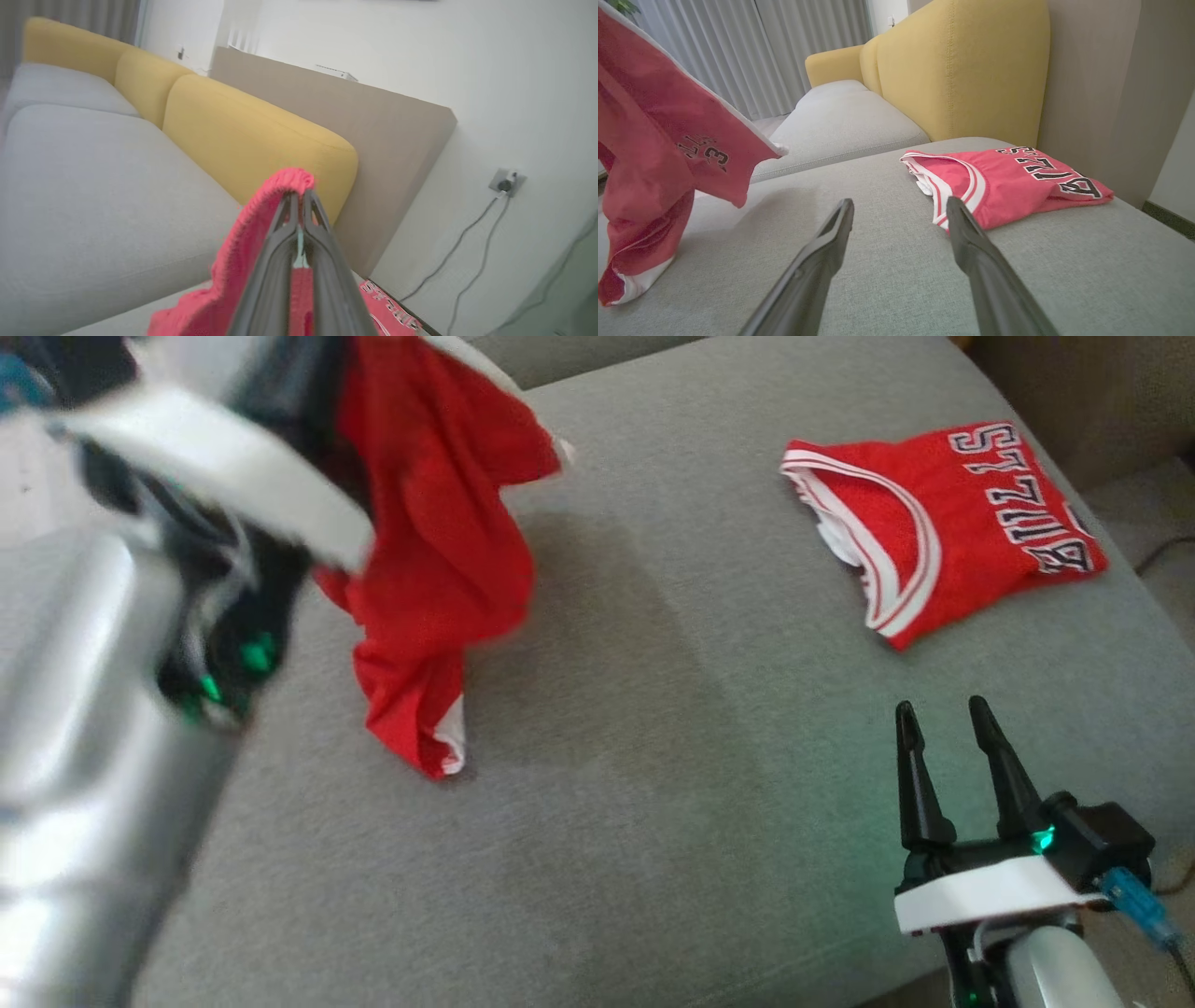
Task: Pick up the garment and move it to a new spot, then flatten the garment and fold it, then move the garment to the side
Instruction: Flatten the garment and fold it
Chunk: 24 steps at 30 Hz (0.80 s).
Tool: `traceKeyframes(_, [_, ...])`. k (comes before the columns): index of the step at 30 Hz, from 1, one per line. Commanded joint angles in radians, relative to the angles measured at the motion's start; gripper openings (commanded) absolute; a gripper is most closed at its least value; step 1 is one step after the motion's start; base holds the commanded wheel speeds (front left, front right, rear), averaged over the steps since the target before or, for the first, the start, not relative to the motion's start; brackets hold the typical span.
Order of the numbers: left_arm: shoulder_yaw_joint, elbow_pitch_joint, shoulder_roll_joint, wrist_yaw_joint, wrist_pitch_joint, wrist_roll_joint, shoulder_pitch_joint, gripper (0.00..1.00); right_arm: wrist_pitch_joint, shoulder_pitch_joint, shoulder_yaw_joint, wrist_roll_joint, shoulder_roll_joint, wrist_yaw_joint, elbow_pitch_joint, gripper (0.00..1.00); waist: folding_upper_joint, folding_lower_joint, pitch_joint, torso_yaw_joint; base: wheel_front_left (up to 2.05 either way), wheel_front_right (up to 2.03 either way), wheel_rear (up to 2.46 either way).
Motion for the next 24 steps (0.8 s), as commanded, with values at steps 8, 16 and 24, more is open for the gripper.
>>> traceKeyframes(8, [-0.083,-0.353,0.092,0.025,0.023,-0.114,0.505,0.0,-0.011,0.004,0.005,-0.02,-0.006,0.007,-0.033,1.0,0.0,0.0,-0.019,0.093,0.0,0.0,0.0])
traceKeyframes(16, [-0.117,-0.308,0.187,0.06,-0.084,-0.14,0.904,0.0,-0.011,0.03,-0.017,-0.042,-0.006,0.007,-0.033,1.0,0.0,0.0,-0.042,0.198,0.0,0.0,0.0])
traceKeyframes(24, [-0.076,-0.128,0.181,0.024,-0.13,-0.199,0.952,0.0,-0.011,0.033,-0.008,-0.061,-0.006,0.007,-0.03,1.0,0.0,0.0,-0.051,0.264,0.0,0.0,0.0])
